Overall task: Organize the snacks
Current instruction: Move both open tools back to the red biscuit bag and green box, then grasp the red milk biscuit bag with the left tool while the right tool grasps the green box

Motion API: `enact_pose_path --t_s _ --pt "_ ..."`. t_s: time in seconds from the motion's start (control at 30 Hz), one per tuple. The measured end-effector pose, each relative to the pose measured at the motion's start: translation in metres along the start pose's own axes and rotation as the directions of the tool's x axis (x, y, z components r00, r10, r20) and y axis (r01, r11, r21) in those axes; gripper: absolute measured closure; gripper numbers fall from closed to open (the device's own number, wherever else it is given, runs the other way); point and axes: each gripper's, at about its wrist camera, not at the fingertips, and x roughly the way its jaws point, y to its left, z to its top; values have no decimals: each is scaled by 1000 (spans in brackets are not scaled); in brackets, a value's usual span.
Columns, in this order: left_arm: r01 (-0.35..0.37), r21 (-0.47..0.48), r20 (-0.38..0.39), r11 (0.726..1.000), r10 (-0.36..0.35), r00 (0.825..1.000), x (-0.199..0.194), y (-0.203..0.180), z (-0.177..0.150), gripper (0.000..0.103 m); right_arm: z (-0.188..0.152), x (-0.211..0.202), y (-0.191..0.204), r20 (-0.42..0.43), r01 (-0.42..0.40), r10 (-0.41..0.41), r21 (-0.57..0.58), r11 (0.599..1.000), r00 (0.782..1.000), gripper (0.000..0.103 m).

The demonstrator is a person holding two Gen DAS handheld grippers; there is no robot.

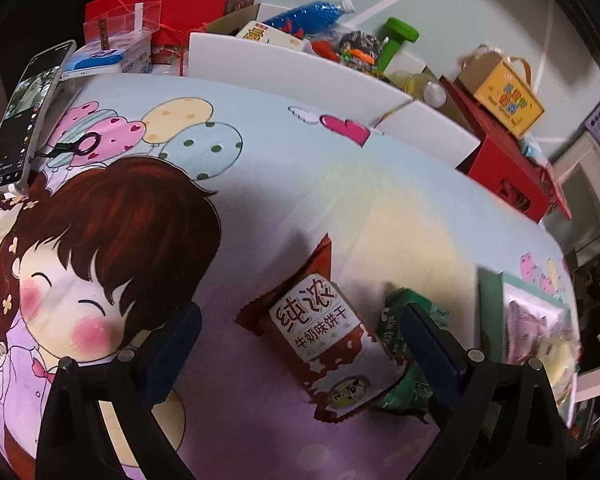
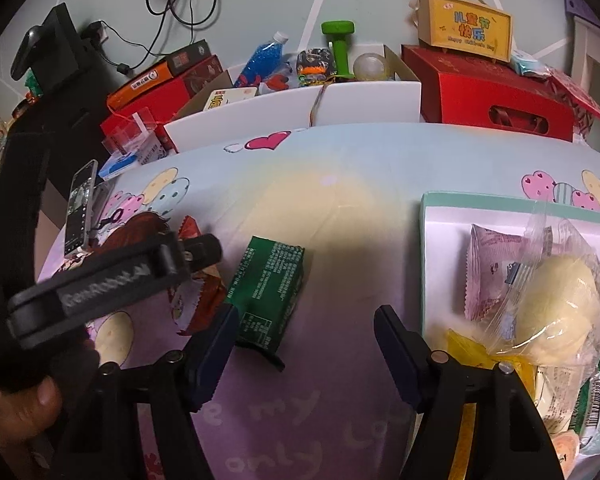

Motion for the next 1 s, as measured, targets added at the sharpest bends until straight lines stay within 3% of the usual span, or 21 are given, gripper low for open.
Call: enact_pose_path --t_s 0.3,0.5,0.83,1.0 --pt "-59 5 -8 998 59 998 -1 16 -1 4 -1 3 4 -8 7 -7 -10 1000 1000 30" --pt "-107 78 -38 991 110 993 3 9 -4 4 -1 4 3 -12 14 -14 -10 1000 1000 30" --pt "-123 79 -52 989 127 991 -1 19 -4 4 -1 7 10 -10 10 -10 -29 1000 1000 30" --pt "-174 73 -50 982 178 983 -6 30 -3 4 -2 9 17 -6 1 -1 -42 999 1000 30"
